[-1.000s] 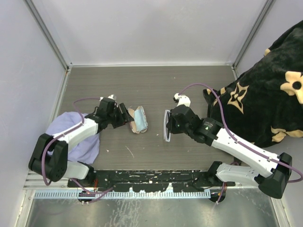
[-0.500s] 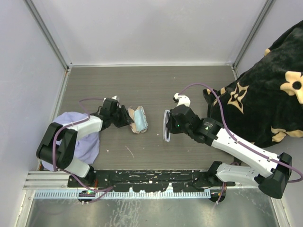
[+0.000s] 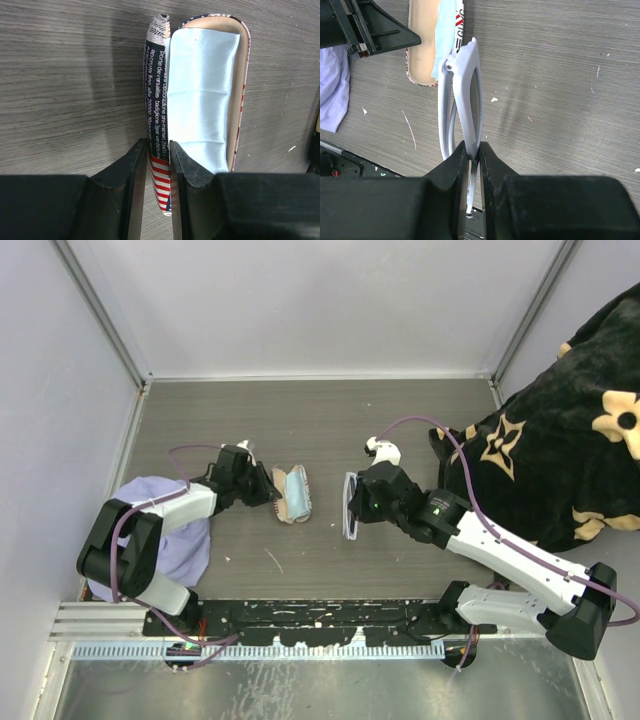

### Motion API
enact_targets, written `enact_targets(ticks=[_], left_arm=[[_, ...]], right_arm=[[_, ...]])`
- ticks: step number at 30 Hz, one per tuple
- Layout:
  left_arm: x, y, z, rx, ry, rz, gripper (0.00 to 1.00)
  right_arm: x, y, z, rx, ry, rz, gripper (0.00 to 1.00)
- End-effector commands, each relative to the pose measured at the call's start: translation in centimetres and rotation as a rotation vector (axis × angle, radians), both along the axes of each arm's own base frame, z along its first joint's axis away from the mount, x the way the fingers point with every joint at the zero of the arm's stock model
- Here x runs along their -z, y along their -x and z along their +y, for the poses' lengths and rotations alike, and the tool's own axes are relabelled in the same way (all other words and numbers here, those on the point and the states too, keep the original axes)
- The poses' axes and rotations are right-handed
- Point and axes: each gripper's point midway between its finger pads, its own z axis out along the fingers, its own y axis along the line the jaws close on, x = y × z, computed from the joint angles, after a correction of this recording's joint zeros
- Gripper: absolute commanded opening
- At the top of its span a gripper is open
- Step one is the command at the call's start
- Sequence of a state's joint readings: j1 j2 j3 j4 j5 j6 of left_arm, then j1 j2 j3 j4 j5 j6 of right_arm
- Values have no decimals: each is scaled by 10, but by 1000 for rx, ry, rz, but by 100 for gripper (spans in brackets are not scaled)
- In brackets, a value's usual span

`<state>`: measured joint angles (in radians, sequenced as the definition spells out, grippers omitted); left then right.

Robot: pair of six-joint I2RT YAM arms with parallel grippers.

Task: Organize the sunglasses
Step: Move the sunglasses case at the center of the board.

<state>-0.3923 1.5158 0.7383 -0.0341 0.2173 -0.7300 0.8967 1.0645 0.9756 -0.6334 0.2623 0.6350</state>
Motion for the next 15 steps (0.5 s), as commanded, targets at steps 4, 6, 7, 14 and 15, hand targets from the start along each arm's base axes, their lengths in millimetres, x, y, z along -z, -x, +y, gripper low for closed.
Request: enact_targets(ticks=[4, 6, 7, 14, 15], left_arm=[[-39, -6, -6, 47, 34, -110, 24], [-41, 0, -5, 48, 30, -111, 24], [-42, 3, -5, 49, 26, -110, 24], [-43, 28, -3, 45, -45, -106, 24], [-42, 32, -3, 49, -55, -104, 24]], right_arm=[[-17, -6, 8, 16, -78, -42, 0], [-17, -6, 9, 20, -92, -44, 0], [-17, -6, 9, 22, -101, -45, 0], [-15, -7, 21, 12, -151, -33, 0], [-14, -3, 26, -13, -169, -16, 0]])
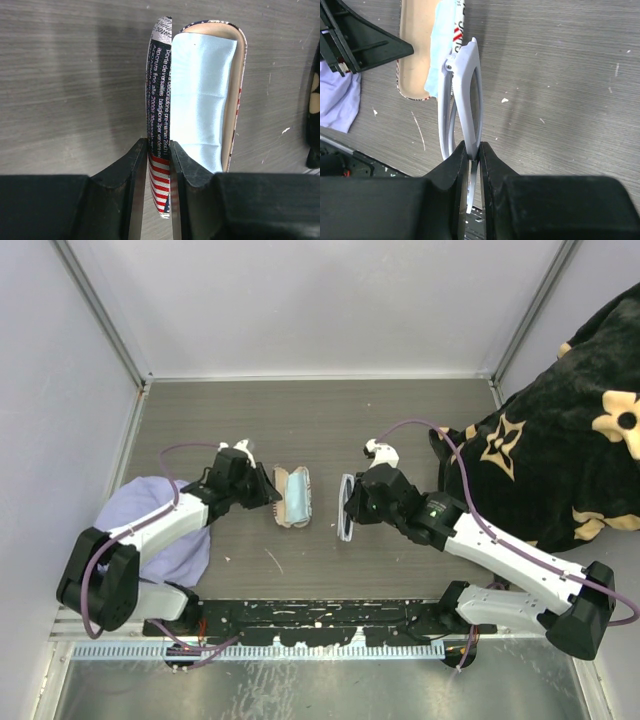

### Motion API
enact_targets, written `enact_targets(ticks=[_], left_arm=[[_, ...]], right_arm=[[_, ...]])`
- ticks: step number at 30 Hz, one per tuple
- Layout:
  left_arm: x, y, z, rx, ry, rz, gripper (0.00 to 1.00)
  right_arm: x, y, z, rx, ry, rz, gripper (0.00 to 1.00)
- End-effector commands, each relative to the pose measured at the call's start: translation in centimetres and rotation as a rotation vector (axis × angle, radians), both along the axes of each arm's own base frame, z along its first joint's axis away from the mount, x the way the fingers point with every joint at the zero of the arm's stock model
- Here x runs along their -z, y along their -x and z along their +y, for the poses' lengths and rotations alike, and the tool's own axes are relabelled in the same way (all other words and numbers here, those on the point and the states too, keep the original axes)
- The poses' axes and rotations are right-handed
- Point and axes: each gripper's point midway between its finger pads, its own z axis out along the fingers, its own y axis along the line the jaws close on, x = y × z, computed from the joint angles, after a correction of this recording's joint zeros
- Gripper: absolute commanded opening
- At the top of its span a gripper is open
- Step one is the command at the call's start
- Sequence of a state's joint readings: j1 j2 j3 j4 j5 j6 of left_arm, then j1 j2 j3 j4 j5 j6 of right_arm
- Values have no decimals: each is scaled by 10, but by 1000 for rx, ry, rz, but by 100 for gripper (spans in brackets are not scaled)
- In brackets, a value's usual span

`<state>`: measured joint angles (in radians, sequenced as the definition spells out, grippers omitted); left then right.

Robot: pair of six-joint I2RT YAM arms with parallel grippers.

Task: Organize the sunglasses
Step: Move the sunglasses case at the center of the board.

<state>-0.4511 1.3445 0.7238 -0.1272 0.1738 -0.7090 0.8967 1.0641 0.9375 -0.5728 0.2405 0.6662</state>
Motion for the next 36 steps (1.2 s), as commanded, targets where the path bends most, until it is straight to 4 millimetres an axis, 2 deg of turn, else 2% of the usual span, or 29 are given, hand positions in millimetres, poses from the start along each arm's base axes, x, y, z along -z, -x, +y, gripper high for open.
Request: enact_targets(ticks=[1, 7, 15, 27, 36], left_arm=[[-4, 15, 3, 2, -55, -17, 24], [-8, 29, 6, -14, -102, -23, 23], [-5, 42, 7, -44, -147, -8, 22], [1, 47, 2, -41, -193, -3, 22], [4, 48, 1, -41, -214, 6, 23]], right_arm=[[-19, -2, 21, -23, -133, -23, 0], [-20, 0, 38, -68, -203, -10, 0], [-9, 0, 69, -120, -302, 39, 0], [18, -19, 118, -216, -343, 57, 0], [47, -33, 138, -249, -306, 135, 0]])
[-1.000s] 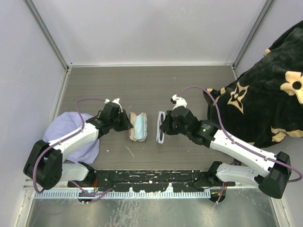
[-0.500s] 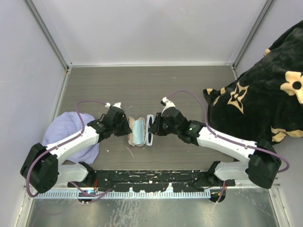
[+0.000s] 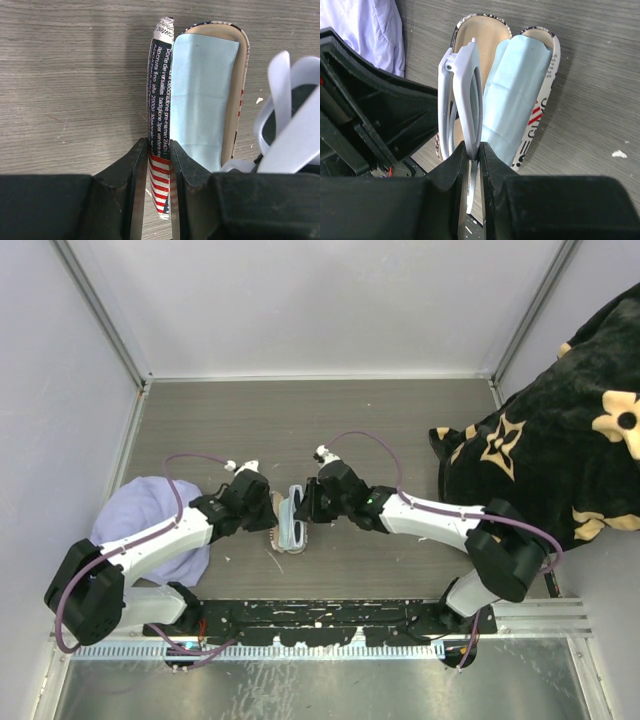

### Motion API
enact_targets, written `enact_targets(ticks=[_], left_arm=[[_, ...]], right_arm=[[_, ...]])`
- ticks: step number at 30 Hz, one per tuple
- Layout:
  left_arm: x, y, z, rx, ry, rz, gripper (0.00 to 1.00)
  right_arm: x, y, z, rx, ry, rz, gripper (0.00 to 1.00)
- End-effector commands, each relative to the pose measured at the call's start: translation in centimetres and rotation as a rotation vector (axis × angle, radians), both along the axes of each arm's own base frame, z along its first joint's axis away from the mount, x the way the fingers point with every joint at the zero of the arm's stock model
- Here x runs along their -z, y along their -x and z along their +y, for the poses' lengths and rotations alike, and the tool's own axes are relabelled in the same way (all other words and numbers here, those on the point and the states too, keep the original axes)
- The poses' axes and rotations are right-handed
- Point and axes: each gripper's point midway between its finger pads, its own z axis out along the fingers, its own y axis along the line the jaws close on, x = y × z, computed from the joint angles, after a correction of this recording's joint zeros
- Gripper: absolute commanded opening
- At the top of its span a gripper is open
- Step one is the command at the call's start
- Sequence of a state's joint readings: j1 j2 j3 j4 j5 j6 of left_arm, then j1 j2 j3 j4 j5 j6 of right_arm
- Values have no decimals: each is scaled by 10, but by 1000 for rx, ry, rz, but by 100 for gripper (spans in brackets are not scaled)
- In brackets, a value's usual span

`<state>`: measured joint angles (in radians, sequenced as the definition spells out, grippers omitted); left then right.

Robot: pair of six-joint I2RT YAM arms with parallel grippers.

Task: Organize the sunglasses
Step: Move the sunglasses case at the center of the board, then place the sunglasses in the sunglasses case.

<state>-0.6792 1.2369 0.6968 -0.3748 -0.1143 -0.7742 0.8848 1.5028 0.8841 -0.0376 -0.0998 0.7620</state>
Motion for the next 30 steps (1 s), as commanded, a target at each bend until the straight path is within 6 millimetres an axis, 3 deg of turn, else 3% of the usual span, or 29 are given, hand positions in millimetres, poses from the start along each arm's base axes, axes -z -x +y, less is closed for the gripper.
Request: enact_targets(ticks=[1, 30], left_arm=[[-14, -12, -6, -18, 15, -47, 23], [-14, -13, -7, -23, -11, -40, 24]], right_arm=[[-28, -16, 25, -47, -96, -46, 0], [21, -23, 33, -91, -26, 84, 4]])
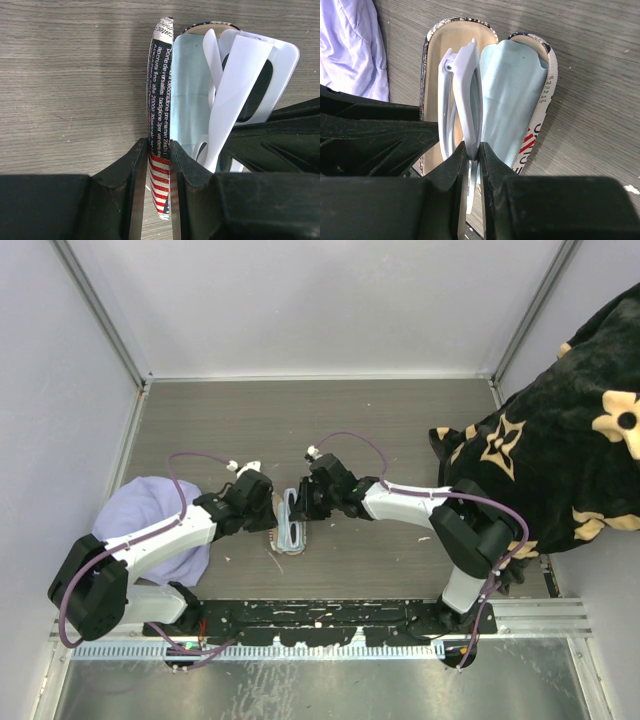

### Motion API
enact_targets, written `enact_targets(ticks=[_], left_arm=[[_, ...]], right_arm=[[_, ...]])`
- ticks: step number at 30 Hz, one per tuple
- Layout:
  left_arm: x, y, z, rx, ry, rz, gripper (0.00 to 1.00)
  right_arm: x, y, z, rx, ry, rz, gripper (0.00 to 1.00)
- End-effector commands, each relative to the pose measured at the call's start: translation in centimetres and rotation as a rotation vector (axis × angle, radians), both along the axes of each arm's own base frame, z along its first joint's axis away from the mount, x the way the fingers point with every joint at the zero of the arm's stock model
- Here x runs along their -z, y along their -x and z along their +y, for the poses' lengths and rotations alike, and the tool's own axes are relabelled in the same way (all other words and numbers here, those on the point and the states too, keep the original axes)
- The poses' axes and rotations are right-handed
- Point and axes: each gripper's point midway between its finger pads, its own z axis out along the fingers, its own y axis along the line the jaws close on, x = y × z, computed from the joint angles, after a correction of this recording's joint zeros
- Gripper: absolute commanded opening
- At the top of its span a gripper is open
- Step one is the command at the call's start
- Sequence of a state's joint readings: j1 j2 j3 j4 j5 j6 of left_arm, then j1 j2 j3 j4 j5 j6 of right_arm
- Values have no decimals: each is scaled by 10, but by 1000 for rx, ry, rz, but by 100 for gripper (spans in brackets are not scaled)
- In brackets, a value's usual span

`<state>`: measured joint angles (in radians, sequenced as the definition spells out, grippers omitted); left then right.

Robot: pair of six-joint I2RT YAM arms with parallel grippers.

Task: Organize the sunglasses
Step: Place the sunglasses in the sunglasses case.

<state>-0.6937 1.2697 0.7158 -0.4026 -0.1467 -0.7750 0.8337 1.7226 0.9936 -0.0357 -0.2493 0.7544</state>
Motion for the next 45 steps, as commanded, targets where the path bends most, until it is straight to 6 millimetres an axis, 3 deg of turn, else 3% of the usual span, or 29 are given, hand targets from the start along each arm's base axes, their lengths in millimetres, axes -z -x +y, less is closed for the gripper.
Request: enact_targets(ticks=[1, 19, 30, 45], left_arm=[[-20, -13, -9, -16, 36, -56, 24], [-20, -13, -9, -21, 40, -52, 24], [-18, -12, -8, -22, 36, -49, 24], [-18, -11, -8, -24, 36, -48, 24]], right_arm=[[-18, -11, 14, -24, -49, -51, 4], [-5, -11, 16, -23, -29, -21, 12], [-22, -16, 11, -8, -17, -65, 27], [-38, -20, -4, 15, 37, -123, 31]])
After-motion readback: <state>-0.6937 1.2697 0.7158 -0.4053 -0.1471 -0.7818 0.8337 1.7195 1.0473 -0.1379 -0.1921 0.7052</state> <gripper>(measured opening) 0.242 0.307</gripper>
